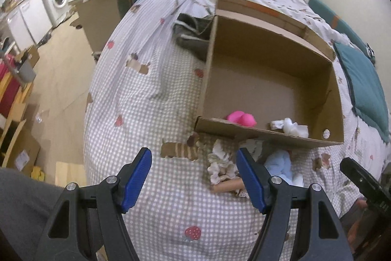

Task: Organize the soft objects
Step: 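Withdraw both grippers from the box toward the remaining items, then grasp the tan foam roller with the left gripper while the right gripper grasps the blue plush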

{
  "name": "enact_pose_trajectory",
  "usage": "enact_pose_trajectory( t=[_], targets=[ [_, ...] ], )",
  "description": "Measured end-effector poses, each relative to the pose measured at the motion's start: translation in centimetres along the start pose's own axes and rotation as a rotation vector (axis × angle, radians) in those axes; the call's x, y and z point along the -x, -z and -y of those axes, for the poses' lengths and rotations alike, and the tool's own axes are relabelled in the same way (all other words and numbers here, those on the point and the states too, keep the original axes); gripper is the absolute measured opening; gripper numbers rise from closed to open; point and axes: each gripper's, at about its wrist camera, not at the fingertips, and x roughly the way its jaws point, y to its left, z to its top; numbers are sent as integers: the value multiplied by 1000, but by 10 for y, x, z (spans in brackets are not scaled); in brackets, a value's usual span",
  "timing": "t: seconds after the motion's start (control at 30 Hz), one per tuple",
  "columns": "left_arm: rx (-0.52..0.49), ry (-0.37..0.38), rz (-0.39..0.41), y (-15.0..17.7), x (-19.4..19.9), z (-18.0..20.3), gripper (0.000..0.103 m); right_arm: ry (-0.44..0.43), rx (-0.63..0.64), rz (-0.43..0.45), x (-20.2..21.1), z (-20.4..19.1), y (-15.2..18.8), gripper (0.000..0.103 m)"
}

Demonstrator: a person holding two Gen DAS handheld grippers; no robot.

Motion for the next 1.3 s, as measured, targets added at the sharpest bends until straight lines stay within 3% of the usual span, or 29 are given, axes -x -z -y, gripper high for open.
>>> enact_pose_trajectory(
  t=[0.17, 0.3, 0.47, 0.53, 0.63, 0.8, 0.93, 0.97, 1.03, 1.17, 1.2, 1.3],
  targets=[
    [45, -14, -43, 1, -10, -9, 69, 15, -13, -29, -8, 2, 1, 103],
    [67, -3, -136, 6, -30, -11, 69, 24, -40, -54, -15, 7, 2, 103],
    [87, 117, -274, 16, -56, 2, 65, 20, -80, -81, -22, 14, 3, 103],
    [86, 175, -301, 16, -61, 12, 52, 17, -92, -92, -25, 15, 2, 103],
    [76, 214, -317, 15, -67, 23, 50, 13, -102, -109, -30, 16, 2, 103],
    [22, 209, -325, 15, -76, 45, 50, 16, -94, -125, -37, 12, 3, 103],
    [-9, 162, -366, 20, -94, 55, 50, 15, -89, -134, -41, 9, 3, 103],
    [-8, 155, -369, 21, -97, 56, 48, 15, -87, -135, -42, 8, 3, 103],
    [-14, 135, -367, 22, -99, 56, 29, 17, -84, -137, -43, 7, 3, 103],
    [0, 150, -367, 23, -98, 54, 18, 20, -83, -139, -43, 8, 3, 103],
    [-2, 154, -361, 23, -95, 52, 10, 21, -84, -138, -43, 8, 3, 103],
    [8, 166, -334, 20, -82, 43, 9, 29, -86, -139, -44, 9, 3, 103]
  ],
)
